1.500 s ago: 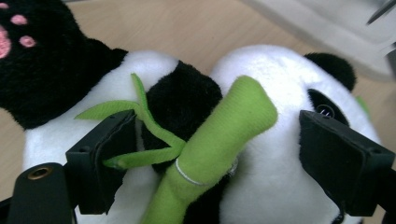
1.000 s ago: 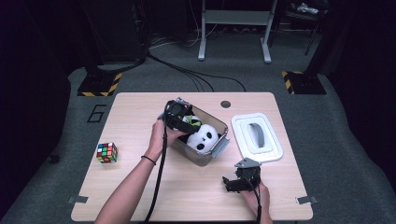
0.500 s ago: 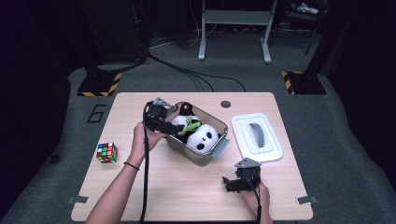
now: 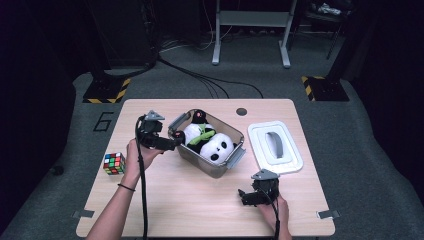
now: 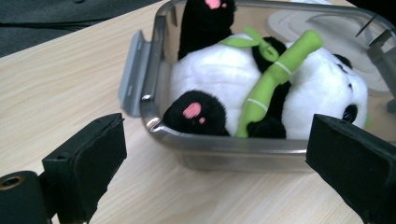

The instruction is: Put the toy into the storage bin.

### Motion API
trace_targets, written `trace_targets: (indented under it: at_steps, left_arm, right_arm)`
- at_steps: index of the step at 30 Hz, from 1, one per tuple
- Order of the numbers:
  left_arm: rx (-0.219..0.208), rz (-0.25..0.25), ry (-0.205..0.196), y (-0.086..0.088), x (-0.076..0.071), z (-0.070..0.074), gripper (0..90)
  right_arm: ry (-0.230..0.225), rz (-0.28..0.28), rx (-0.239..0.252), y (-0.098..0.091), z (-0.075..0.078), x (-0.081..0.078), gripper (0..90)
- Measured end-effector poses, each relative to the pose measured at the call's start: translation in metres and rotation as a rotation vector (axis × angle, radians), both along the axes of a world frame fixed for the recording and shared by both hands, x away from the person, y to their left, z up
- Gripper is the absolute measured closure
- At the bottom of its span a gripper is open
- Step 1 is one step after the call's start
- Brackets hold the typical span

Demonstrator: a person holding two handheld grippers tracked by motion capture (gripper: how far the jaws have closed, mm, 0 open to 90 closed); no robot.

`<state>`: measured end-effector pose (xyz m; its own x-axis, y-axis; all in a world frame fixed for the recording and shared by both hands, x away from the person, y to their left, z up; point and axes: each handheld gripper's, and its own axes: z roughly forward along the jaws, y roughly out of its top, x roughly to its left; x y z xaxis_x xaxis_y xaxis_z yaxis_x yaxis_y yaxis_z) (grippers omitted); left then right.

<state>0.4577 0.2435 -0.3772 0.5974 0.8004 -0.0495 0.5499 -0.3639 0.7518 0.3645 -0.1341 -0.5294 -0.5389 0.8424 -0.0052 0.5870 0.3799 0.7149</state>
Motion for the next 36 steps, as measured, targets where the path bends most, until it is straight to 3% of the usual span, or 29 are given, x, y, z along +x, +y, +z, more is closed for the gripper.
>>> trace_targets:
  at_steps: [9,24,36]
  left_arm:
    - [-0.016,0.061,0.003,0.025,-0.009,-0.013,4.6]
    - [-0.001,0.162,0.004,0.064,-0.025,-0.028,1.4]
    - [0.016,0.288,-0.036,0.099,-0.033,-0.042,0.0]
  right_arm:
    - [0.0,-0.001,0.0,0.0,0.0,0.0,0.8]
    - [0.0,-0.001,0.0,0.0,0.0,0.0,0.8]
    - [0.0,-0.001,0.0,0.0,0.0,0.0,0.9]
